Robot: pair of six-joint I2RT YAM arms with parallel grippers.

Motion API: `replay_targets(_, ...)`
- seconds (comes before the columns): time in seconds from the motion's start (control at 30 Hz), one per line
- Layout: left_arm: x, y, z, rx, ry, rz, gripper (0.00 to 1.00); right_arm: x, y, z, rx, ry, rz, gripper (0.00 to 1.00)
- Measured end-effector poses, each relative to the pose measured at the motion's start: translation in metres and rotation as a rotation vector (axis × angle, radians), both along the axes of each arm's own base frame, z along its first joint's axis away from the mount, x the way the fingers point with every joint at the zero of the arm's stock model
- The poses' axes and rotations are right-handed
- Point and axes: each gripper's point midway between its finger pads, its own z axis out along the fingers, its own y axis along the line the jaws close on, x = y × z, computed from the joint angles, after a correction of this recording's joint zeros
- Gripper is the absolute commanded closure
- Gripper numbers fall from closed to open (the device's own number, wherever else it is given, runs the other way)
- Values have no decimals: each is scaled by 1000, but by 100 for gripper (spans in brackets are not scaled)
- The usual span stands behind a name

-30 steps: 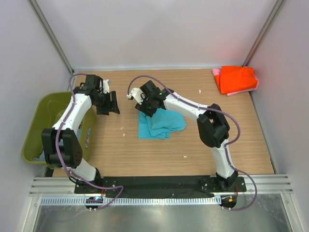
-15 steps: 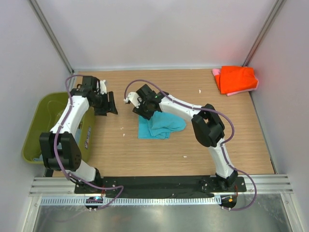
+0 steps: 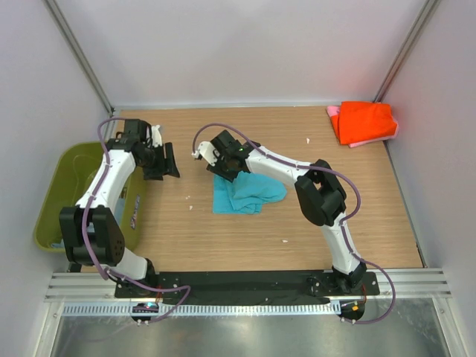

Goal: Fold and stack the t-shirts
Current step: Flatten the tshirt out

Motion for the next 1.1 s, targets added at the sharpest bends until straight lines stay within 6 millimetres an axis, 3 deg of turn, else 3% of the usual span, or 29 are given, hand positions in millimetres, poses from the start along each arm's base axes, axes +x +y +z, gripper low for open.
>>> replay_targets(0.27, -2, 2, 6, -6, -18, 12, 37, 0, -1, -2, -12, -7, 16, 76)
replay_targets(0.4, -3, 3, 9, -11, -26, 21, 37, -1, -2, -3, -24, -13, 31, 94)
replay_targets(0.57, -3, 2, 10, -15, -27, 25, 37, 2, -2, 13, -44, -34, 53, 97)
replay_targets(0.63, -3, 2, 10, -17, -28, 25, 37, 7, 2, 34, -34, -60, 55, 97)
replay_targets(0.7, -4, 1, 10, -22, -27, 23, 37, 16, 8, 69, 1, -111, 51, 99)
replay_targets(0.83, -4, -2, 11, -38, -26, 18, 38, 22, 3, 163, 109, -260, 21, 99)
replay_targets(0.93, -5, -5, 12, -55, -26, 12, 38, 15, -20, 228, 179, -361, -16, 99)
replay_targets(1.0, -5, -6, 13, -66, -25, 8, 38, 9, -40, 256, 206, -407, -45, 99)
replay_targets(1.1, -5, -9, 14, -80, -24, 2, 38, 6, -82, 271, 204, -440, -114, 99)
